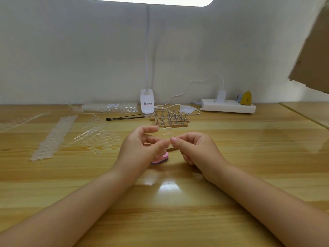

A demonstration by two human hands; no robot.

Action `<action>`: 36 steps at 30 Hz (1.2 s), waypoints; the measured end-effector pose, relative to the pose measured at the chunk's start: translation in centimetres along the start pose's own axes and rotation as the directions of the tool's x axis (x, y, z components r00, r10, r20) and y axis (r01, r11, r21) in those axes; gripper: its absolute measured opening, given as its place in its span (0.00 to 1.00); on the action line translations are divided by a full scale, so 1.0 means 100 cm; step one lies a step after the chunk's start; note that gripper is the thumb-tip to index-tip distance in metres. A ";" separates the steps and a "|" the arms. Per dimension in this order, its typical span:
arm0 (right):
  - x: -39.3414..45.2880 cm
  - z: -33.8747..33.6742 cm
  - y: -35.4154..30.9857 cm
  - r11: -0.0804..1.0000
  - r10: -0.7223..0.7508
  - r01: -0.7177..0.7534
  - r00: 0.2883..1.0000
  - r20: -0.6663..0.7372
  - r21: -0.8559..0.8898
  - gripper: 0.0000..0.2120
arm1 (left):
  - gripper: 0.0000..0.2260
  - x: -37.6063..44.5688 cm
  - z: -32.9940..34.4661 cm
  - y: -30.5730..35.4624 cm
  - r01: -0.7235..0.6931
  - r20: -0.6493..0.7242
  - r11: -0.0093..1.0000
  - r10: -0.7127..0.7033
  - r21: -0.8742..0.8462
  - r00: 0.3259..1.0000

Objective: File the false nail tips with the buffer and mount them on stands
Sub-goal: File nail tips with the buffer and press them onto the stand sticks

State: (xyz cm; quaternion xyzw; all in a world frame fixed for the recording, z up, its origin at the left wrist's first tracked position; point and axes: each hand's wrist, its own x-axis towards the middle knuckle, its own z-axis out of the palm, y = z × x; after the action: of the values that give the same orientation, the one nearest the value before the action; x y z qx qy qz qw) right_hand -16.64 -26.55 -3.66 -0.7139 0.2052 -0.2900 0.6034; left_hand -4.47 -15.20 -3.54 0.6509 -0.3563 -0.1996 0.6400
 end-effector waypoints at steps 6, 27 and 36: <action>-0.002 0.001 -0.003 1.000 0.017 -0.018 0.999 -0.036 -0.015 0.08 | 0.12 -0.004 0.001 0.000 -0.033 -0.057 0.999 0.034 0.021 0.998; -0.014 0.012 0.001 0.720 -0.560 0.503 0.828 0.028 -0.479 0.04 | 0.07 -0.013 0.003 0.003 -0.362 -0.075 0.874 0.405 0.325 0.911; -0.005 0.005 -0.001 0.962 -0.259 0.256 0.966 -0.019 -0.096 0.03 | 0.05 -0.010 0.003 0.008 -0.208 -0.037 0.977 0.210 0.044 0.977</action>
State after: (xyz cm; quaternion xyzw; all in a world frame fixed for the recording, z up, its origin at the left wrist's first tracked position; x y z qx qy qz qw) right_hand -16.71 -25.80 -3.75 -0.7570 0.1332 -0.3675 0.5236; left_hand -5.52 -14.65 -3.01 0.6265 -0.4134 -0.1108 0.6514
